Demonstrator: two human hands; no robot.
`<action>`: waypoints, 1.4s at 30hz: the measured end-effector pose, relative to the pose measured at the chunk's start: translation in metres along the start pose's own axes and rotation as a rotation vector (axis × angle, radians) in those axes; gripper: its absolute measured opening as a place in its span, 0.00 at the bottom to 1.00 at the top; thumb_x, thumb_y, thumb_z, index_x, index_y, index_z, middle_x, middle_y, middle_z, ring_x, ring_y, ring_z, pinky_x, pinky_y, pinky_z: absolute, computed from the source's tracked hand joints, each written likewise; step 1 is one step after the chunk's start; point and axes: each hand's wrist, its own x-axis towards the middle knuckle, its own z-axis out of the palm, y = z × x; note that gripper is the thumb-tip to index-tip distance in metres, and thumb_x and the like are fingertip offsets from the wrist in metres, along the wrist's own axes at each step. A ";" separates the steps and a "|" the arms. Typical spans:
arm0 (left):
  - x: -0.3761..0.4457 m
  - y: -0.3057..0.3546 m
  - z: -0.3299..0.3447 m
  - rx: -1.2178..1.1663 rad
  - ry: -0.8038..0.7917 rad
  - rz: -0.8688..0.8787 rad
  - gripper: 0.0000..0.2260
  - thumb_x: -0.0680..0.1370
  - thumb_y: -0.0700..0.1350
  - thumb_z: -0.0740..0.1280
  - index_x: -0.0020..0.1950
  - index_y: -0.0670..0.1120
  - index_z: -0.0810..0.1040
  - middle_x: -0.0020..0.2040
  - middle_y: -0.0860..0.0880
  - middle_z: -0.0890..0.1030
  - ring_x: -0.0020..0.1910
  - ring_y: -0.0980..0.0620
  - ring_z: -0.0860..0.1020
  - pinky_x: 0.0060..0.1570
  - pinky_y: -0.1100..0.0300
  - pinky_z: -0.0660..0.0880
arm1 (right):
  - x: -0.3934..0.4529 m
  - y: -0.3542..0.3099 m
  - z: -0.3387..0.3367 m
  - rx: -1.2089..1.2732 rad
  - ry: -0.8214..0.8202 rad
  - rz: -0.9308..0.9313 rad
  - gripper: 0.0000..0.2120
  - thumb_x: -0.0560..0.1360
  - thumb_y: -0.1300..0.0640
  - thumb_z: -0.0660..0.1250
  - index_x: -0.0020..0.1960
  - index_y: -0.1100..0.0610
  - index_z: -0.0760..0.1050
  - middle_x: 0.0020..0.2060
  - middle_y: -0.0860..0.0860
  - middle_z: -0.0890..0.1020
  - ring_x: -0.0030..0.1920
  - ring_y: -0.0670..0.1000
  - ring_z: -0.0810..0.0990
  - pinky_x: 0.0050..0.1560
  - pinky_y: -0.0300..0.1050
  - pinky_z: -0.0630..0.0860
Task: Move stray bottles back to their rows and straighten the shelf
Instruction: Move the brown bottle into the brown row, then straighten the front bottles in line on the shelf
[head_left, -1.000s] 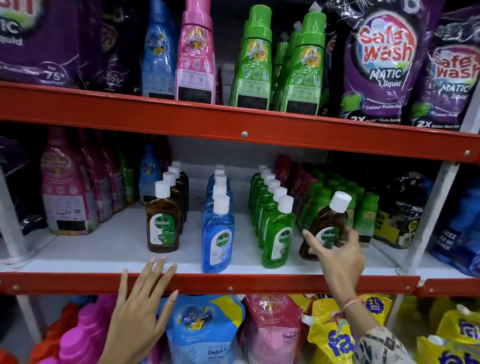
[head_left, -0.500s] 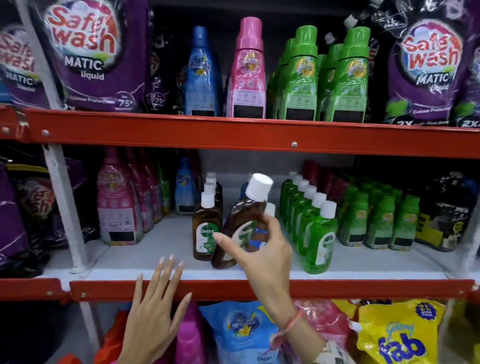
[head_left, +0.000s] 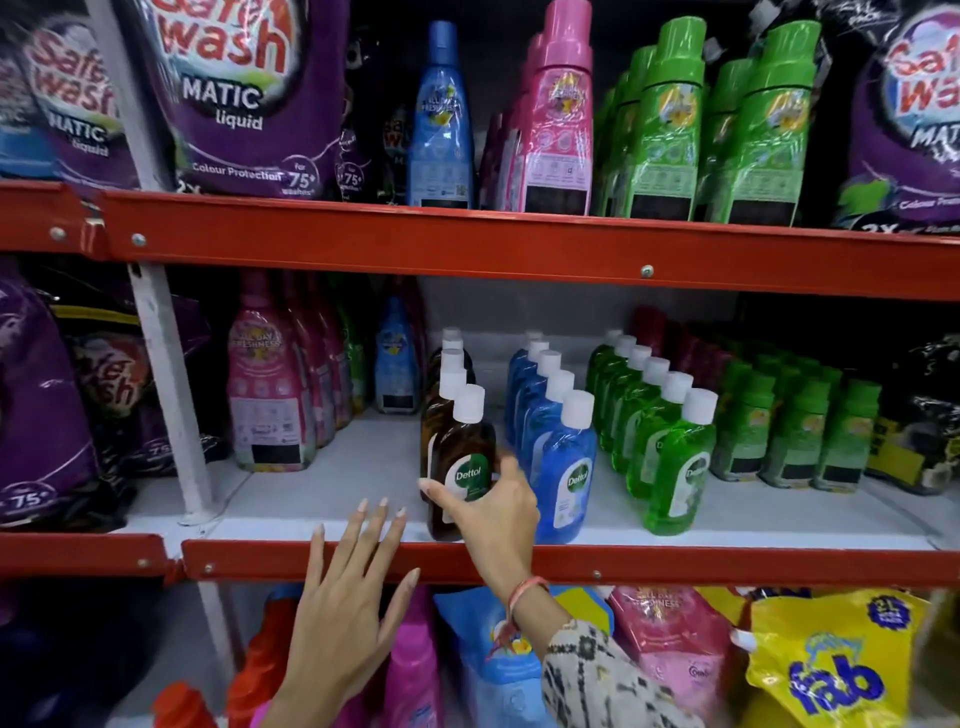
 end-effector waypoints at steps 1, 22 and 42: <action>0.000 0.001 -0.001 0.002 -0.003 0.000 0.27 0.80 0.61 0.50 0.78 0.53 0.58 0.78 0.51 0.63 0.78 0.52 0.57 0.74 0.43 0.52 | 0.000 0.000 0.001 -0.019 0.002 -0.008 0.39 0.59 0.31 0.76 0.59 0.56 0.73 0.53 0.53 0.82 0.56 0.55 0.80 0.56 0.50 0.77; 0.048 0.047 -0.046 -1.090 -0.212 -0.468 0.40 0.59 0.83 0.37 0.67 0.71 0.61 0.75 0.53 0.66 0.76 0.51 0.61 0.78 0.49 0.44 | -0.016 0.001 -0.030 0.023 -0.265 -0.027 0.27 0.82 0.39 0.49 0.30 0.52 0.66 0.25 0.51 0.70 0.35 0.54 0.72 0.43 0.53 0.69; 0.046 0.050 -0.065 -1.146 -0.153 -0.511 0.53 0.59 0.82 0.39 0.75 0.56 0.63 0.74 0.47 0.69 0.73 0.48 0.68 0.71 0.56 0.53 | -0.014 0.000 -0.046 0.093 -0.317 -0.034 0.27 0.80 0.38 0.51 0.30 0.54 0.54 0.25 0.50 0.61 0.29 0.49 0.62 0.36 0.50 0.61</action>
